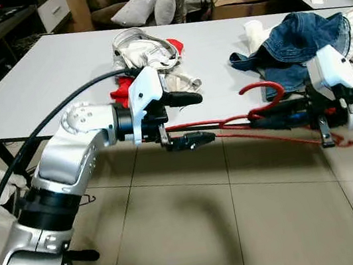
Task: Hang hanger
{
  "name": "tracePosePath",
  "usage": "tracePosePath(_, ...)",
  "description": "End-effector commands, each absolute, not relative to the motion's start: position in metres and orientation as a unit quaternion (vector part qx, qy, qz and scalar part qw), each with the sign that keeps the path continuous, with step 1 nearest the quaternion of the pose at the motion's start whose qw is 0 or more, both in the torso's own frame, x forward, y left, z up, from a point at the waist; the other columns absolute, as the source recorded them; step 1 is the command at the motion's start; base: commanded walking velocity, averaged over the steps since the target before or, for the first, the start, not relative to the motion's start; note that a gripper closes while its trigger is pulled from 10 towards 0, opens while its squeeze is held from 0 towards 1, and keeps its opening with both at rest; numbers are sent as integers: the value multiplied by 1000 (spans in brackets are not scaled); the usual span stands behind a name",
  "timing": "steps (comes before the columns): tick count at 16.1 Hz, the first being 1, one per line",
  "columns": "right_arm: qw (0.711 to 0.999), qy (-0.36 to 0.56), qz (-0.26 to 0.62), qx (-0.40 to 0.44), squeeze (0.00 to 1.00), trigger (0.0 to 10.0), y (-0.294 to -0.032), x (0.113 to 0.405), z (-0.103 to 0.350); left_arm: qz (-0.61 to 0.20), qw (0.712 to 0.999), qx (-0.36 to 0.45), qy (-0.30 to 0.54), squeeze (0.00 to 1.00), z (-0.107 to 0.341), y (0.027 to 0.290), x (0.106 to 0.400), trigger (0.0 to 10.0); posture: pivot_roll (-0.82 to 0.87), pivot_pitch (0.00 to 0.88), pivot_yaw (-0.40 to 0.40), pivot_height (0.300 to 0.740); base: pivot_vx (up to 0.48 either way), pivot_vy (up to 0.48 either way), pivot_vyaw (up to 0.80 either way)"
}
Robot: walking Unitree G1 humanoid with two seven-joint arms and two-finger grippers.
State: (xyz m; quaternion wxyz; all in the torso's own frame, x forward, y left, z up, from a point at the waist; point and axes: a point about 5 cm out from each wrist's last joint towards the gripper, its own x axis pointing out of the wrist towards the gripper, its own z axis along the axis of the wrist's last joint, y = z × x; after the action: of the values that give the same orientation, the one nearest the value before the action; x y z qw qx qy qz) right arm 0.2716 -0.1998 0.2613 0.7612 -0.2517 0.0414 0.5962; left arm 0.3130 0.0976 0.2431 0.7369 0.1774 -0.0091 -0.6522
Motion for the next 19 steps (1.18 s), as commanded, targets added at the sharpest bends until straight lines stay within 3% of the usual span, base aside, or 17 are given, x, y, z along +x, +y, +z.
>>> tracePosePath(1, 750, 34, 600, -278, 0, 10000, -196, 271, 266, -661, 724, 197, -5, 0, 245, 94, 314, 1216, -51, 0, 18, 740, 0, 0, 0)
tracePosePath(2, 748, 33, 600, -281, 0, 10000, -196, 271, 266, -659, 724, 203, -1, 0, 243, 93, 315, 0, -51, 0, 20, 740, 0, 0, 0)
tracePosePath(10, 760, 24, 568, -313, 0, 10000, -194, 280, 266, -635, 749, 189, -7, 0, 243, 80, 327, 0, -57, 0, 27, 740, 0, 0, 0)
tracePosePath(19, 756, 3, 571, -320, 0, 10000, -182, 283, 270, -601, 757, 255, -15, 0, 236, 73, 335, 0, -54, 0, 29, 740, 0, 0, 0)
